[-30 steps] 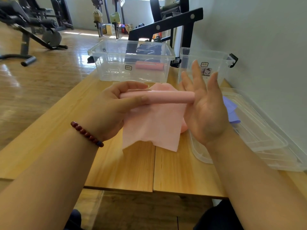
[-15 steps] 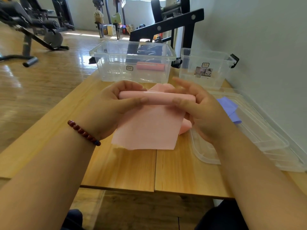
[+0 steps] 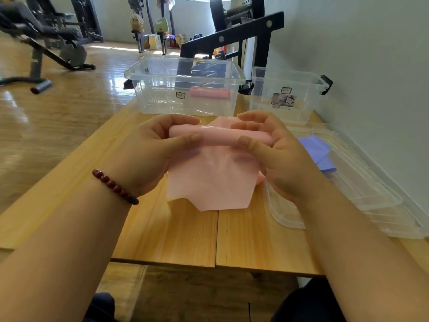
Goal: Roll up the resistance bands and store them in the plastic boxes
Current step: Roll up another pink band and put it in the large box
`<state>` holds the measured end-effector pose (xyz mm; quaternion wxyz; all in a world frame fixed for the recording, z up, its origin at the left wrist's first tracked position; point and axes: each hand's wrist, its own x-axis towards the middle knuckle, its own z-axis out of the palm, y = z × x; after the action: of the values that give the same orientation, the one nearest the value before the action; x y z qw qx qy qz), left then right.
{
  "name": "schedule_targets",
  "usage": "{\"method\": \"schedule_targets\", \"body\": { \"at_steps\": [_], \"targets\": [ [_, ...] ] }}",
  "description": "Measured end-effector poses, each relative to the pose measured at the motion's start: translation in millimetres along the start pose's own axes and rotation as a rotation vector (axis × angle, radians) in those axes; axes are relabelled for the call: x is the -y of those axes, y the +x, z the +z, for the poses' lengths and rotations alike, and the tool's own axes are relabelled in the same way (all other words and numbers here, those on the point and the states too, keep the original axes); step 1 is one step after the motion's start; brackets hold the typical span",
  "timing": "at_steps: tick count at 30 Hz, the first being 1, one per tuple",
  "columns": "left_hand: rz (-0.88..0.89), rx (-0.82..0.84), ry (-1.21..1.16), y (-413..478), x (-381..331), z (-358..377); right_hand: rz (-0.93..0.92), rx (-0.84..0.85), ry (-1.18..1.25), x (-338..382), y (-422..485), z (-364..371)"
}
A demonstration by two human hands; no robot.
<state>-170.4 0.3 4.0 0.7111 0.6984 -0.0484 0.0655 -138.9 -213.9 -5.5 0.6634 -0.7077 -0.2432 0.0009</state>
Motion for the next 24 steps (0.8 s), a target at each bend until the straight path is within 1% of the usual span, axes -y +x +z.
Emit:
{"method": "schedule_targets", "body": {
  "at_steps": [4,6,10,14,18,21,24],
  "targets": [
    [-0.001,0.013,-0.007,-1.3,-0.7,2.5,0.011,0.036,0.030,-1.0,0.1,-4.0],
    [-0.002,0.024,0.005,-1.6,-1.8,2.5,0.003,0.014,0.017,-1.1,0.0,-5.4],
    [0.028,0.014,0.132,-1.3,-4.7,-1.7,-0.014,-0.067,-0.058,0.2,0.0,-7.4],
    [0.028,0.020,0.094,0.0,-6.4,-5.1,-0.034,-0.137,-0.100,2.4,0.8,-8.8],
    [0.010,0.046,0.007,1.1,-6.5,-5.5,-0.046,-0.142,-0.129,1.6,0.8,-9.1],
    [-0.002,0.087,0.033,0.9,-7.2,-9.3,-0.036,-0.141,-0.217,-1.1,1.4,-11.0],
    [0.013,0.089,0.057,1.3,-7.4,-12.6,-0.033,-0.144,-0.226,-0.9,1.8,-9.9]
  ]
}}
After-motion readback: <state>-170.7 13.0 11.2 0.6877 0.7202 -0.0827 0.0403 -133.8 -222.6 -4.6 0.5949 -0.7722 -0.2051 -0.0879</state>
